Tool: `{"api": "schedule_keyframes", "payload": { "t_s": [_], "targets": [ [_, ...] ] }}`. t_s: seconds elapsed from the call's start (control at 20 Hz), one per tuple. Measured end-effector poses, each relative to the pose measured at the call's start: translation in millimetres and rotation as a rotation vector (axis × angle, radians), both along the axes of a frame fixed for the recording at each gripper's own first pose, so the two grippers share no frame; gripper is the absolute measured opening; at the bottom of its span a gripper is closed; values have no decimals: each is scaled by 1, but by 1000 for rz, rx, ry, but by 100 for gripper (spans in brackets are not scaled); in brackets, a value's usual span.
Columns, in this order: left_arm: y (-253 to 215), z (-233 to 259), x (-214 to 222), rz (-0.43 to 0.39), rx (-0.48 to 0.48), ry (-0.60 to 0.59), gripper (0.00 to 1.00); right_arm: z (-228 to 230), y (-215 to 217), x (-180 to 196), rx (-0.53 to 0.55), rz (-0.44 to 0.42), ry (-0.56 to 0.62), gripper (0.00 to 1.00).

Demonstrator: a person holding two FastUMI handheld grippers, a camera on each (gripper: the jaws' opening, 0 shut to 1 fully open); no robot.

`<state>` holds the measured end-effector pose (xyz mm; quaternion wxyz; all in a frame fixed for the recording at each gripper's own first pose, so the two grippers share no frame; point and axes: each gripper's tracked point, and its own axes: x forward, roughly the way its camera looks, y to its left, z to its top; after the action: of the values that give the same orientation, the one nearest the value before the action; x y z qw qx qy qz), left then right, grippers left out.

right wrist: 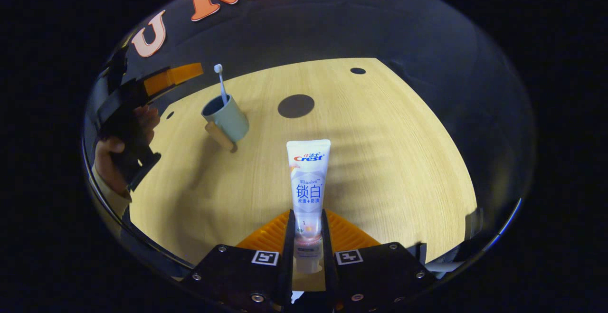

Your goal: Put the toothbrush and toothpaste on the desktop into the cup, then pick up the cup and place it on the coaster on the desktop.

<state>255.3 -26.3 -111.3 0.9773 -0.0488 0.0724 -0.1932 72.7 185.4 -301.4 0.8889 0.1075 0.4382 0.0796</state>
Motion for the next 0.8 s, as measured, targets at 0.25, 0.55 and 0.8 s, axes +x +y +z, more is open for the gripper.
{"api": "schedule_keyframes", "payload": {
  "t_s": [0.25, 0.55, 0.8],
  "targets": [
    [46, -9, -22, 37, 7, 20, 96, 31, 40, 52, 50, 17, -40, 29],
    [86, -20, -41, 58, 21, 17, 96, 72, 91, 123, 47, 68, -144, 29],
    [89, -33, -48, 66, 8, 24, 96, 93, 124, 159, 78, 65, -181, 24]
  ]
}}
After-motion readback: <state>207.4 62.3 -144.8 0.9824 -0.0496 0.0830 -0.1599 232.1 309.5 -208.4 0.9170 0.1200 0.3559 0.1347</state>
